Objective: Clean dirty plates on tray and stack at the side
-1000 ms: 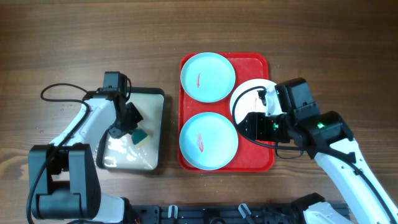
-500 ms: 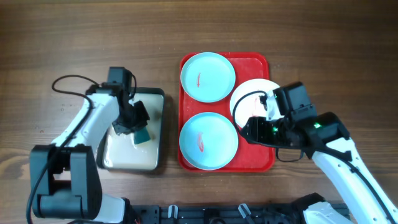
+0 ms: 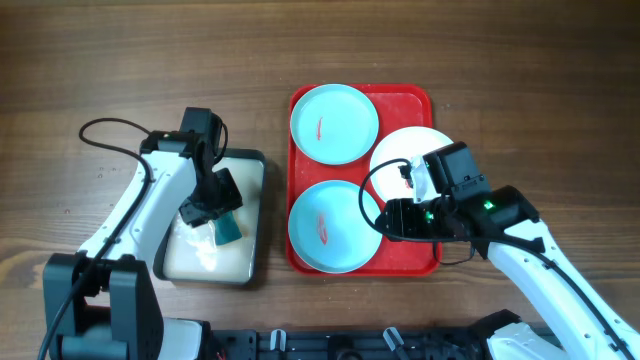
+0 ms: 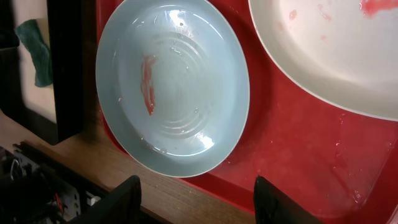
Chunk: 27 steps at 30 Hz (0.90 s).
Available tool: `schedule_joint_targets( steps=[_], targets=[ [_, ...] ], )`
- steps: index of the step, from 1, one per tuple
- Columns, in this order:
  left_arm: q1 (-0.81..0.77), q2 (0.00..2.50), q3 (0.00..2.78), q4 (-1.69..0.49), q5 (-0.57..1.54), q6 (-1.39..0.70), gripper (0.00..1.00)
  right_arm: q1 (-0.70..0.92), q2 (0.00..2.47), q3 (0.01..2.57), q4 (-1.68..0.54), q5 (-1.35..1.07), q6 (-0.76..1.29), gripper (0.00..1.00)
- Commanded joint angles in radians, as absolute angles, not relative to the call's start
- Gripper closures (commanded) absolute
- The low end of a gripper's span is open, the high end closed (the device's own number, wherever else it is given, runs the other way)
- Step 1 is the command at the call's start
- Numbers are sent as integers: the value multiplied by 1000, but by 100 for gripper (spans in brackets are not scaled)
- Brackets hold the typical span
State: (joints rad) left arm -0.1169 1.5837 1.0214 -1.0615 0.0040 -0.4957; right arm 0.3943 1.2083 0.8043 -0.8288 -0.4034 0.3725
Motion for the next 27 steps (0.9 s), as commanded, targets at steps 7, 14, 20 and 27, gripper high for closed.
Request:
schedule_joint_targets(
  steps=[7,14,20,27],
  targets=[
    [-121,1588,805,-830,48,-506,96,398,1353,791,-806,-373,371,46],
    [-141,1463,1079,-1097,125,-442,96,413,1538,791,-691,-334,345,54],
    [-271,1384,1077,-1031,228,-459,96,435,1692,791,-514,-258,424,91],
    [-512,1496,941,-680,227,-652,96,435,1703,792,-484,-179,523,96]
  ],
)
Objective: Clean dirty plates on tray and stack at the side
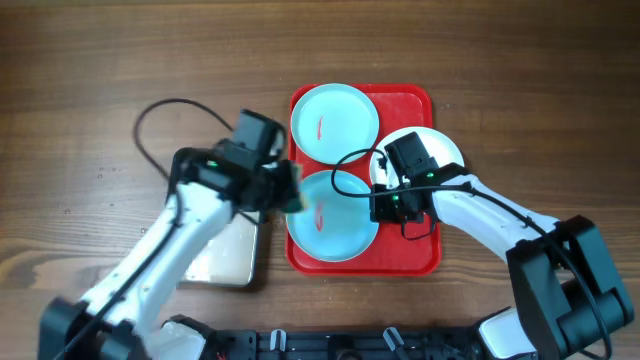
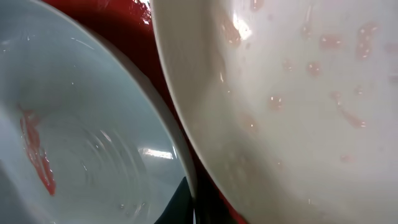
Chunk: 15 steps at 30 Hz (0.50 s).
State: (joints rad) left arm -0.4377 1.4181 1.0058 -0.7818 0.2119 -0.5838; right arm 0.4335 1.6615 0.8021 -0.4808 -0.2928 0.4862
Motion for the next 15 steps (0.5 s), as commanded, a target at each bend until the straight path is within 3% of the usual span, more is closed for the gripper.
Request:
schedule_joint_targets(
  steps=[1,5,8,12,15],
  targets=[
    [-559,1572,922,-560,217,-635,96,435,1703,791,-484,-179,523,96],
    [-619,1745,922,-421,194,-609,96,435,1703,791,-484,-180,524,96],
    [-603,1795,924,-431,162,-608,96,435,1703,791,-490,-181,524,96],
    [-519,1795,952,-675,-134,-609,96,435,1703,792,-490,-183,524,96],
    [-509,1794,952,-692,-67,-606,96,435,1703,791,-491,-183,524,96]
  ],
)
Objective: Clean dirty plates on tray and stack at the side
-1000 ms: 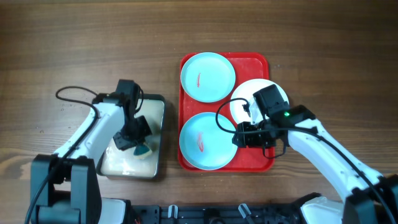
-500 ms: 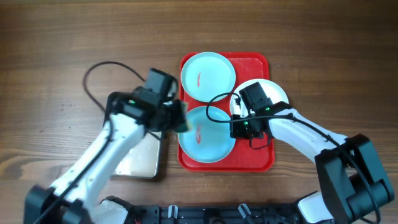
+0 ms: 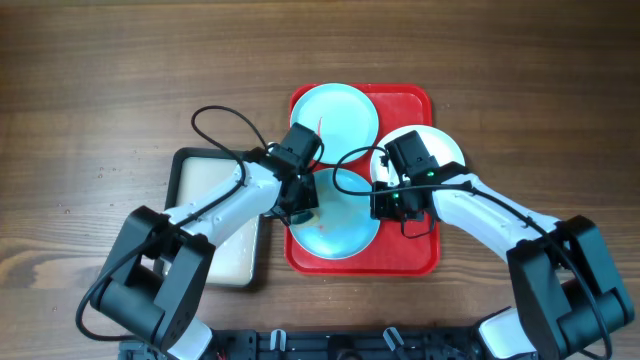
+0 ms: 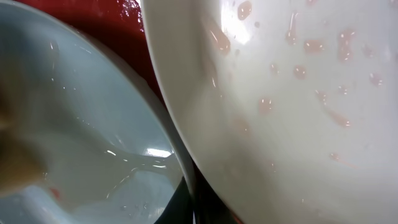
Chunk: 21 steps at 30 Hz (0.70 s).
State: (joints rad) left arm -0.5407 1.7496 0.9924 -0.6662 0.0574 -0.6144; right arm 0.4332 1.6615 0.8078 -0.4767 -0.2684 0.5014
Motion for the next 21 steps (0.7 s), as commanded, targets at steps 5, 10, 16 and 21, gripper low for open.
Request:
schedule_joint_targets(
  steps=[5,10,16,21],
  targets=[
    [-610,1820,952,-471,409,-596,96,435,1703,791,-494,-180,524,95],
    [-636,1822,952,-513,403,-659,96,435,1703,792,-494,-181,524,96],
    [-517,1820,961,-828,-139,-749,96,435,1703,791,-497,-181,524,96],
    [-517,1818,979,-663,65,-737,96,435,1703,791,-497,-180,524,96]
  ],
)
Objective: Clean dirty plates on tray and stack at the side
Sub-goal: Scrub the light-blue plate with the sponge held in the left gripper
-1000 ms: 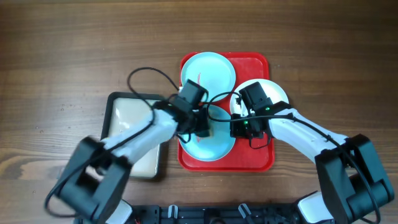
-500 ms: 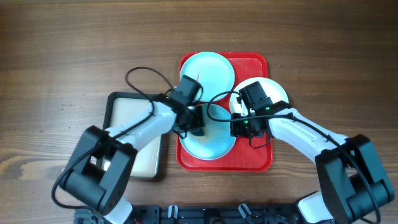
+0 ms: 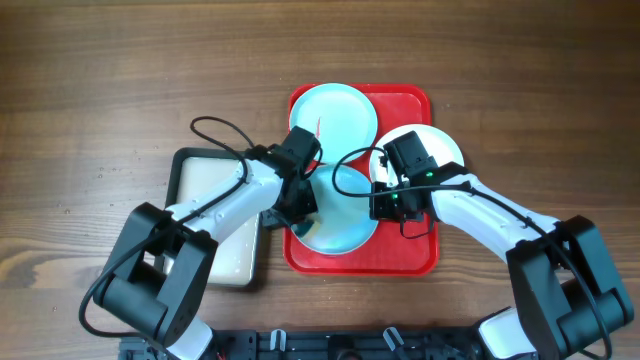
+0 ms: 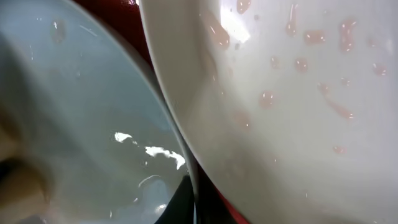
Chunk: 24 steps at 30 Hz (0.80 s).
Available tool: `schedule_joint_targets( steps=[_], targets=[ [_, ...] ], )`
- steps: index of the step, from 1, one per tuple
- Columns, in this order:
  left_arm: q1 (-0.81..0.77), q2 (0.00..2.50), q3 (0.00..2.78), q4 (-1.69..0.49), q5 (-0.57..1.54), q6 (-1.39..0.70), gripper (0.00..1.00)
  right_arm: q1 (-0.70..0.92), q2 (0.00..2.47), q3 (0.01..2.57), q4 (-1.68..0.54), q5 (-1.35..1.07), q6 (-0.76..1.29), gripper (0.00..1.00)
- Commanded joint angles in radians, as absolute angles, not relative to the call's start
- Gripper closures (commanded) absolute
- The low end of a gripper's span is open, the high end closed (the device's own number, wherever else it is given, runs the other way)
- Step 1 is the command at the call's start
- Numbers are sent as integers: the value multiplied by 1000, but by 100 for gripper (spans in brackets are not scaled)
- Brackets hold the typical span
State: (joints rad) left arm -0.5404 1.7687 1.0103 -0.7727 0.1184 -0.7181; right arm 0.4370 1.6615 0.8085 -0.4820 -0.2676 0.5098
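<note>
Three plates lie on the red tray point(image 3: 408, 256): a far blue plate point(image 3: 340, 115) with a red smear, a near blue plate point(image 3: 345, 215), and a white plate point(image 3: 420, 143) flecked with pink drops. My right gripper point(image 3: 378, 207) is shut on the near plate's right rim. In the right wrist view the gripper point(image 4: 193, 202) has one dark finger point(image 4: 177, 202) inside the near blue plate point(image 4: 93, 93), beside the white plate point(image 4: 298, 93). My left gripper point(image 3: 300, 212) presses on the near plate's left side, shut on a teal sponge that is mostly hidden beneath it.
A black-rimmed basin point(image 3: 200, 153) with a pale inside stands left of the tray, under my left arm. Cables loop over the plates between the two arms. Bare wooden table point(image 3: 520, 80) lies right of and behind the tray.
My left gripper has shifted slightly toward the near plate's front left. The last bit of red smear seen in the right wrist view no longer shows. My right gripper has stayed put.
My left gripper was in the basin with the teal sponge while my right gripper hung open over the tray's front. Then the right was at the smeared near plate's rim and the left had reached the tray. The left has since been on that plate, and its smear has gone.
</note>
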Motion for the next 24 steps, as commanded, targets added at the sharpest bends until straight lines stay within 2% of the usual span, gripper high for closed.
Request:
schedule_joint_targets(
  steps=[1,2,6,13,16,19,22,24],
  targets=[
    [-517,1818,979,-582,204,-738,96,435,1702,791,-497,-180,524,96],
    [-525,1821,979,-494,323,-746,96,435,1702,791,-498,-180,524,96],
    [-591,1886,979,-397,349,-794,96,435,1702,791,-497,-179,523,96],
    [-633,1946,979,-308,628,-789,96,435,1702,792,-498,-179,523,96],
    [-616,1946,979,-387,537,-794,96,435,1702,792,-499,-179,520,96],
    [-548,1923,989,-554,398,-794,96,435,1703,792,-499,-179,516,96],
    [-505,1848,1021,-740,152,-793,96,435,1703,791,-498,-179,514,95],
    [-499,1742,1022,-784,97,-789,96,435,1702,792,-499,-179,512,96]
  ],
)
